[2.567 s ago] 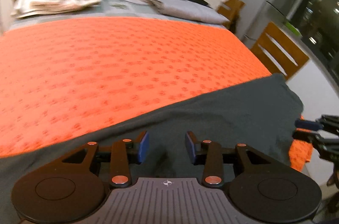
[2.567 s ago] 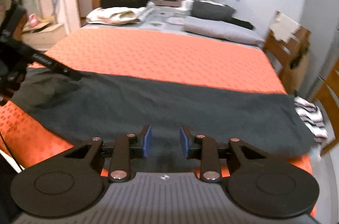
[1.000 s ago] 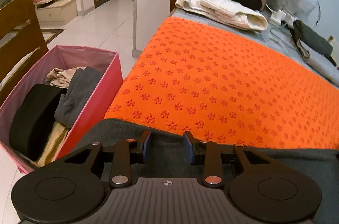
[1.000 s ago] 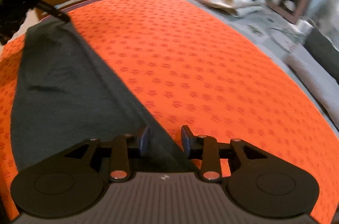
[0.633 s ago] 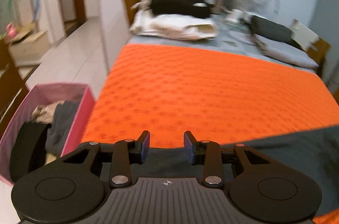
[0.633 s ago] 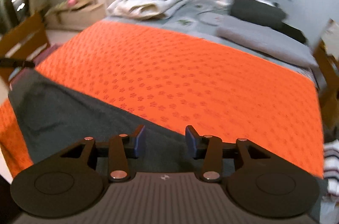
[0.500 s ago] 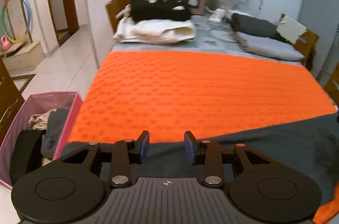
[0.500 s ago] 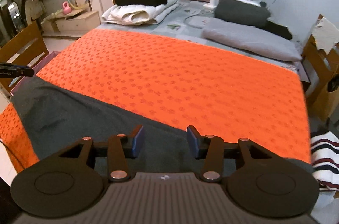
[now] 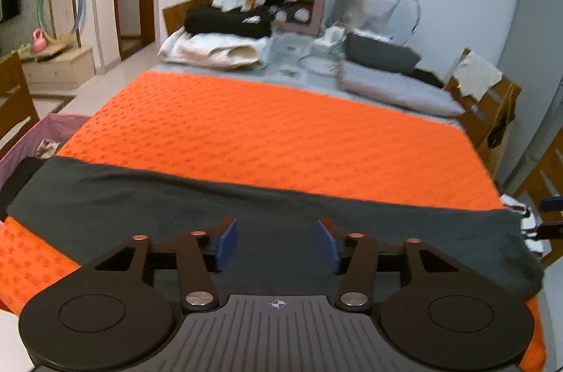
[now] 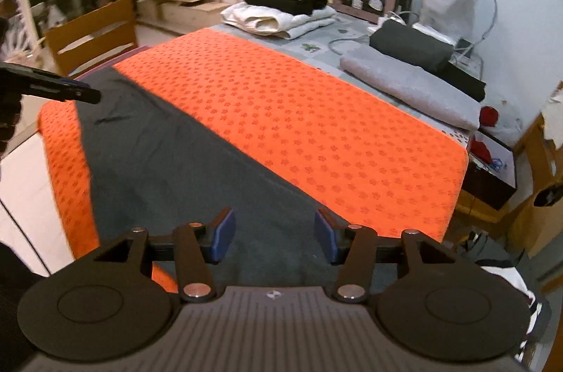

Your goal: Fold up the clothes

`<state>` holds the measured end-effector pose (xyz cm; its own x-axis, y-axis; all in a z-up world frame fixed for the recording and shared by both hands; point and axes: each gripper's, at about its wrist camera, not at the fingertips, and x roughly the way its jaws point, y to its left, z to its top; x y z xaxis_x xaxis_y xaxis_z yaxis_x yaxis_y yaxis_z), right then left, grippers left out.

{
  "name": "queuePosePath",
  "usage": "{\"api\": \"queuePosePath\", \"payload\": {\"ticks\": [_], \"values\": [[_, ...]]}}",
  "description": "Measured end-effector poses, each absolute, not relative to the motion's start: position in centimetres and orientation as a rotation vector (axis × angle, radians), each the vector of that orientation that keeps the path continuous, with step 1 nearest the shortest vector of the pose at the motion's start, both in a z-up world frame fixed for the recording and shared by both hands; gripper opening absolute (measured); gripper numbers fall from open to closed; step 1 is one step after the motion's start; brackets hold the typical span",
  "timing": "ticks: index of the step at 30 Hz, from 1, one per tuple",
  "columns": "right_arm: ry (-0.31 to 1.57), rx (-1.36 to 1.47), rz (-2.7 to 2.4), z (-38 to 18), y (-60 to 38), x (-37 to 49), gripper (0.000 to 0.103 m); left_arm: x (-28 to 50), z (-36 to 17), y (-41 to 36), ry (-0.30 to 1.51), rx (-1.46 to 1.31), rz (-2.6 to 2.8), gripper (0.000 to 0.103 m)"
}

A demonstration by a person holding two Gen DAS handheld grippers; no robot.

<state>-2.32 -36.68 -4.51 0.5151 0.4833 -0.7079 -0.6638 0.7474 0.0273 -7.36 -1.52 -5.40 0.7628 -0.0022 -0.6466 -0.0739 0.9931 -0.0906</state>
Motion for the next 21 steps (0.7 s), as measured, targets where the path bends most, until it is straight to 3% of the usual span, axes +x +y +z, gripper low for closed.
{"api": "queuePosePath", "payload": {"ticks": [4,9,21], "values": [[0.769,-0.255,0.764,-4.5,-40.0,-1.8,0.061,-8.0,-6.1,-6.2,0.662,-0.068,0.037,0.065],[0.737,-0.300,0.945,-5.6,-43.5,-0.8,0.080,-9.3,-6.6,-11.6,0.637,-0.139,0.151,0.071],[0.578,-0.589,1.483,-5.6,-46.5,2.6,0.087,-13.6,-6.6,-22.3,0.623,-0.214,0.434,0.076]]}}
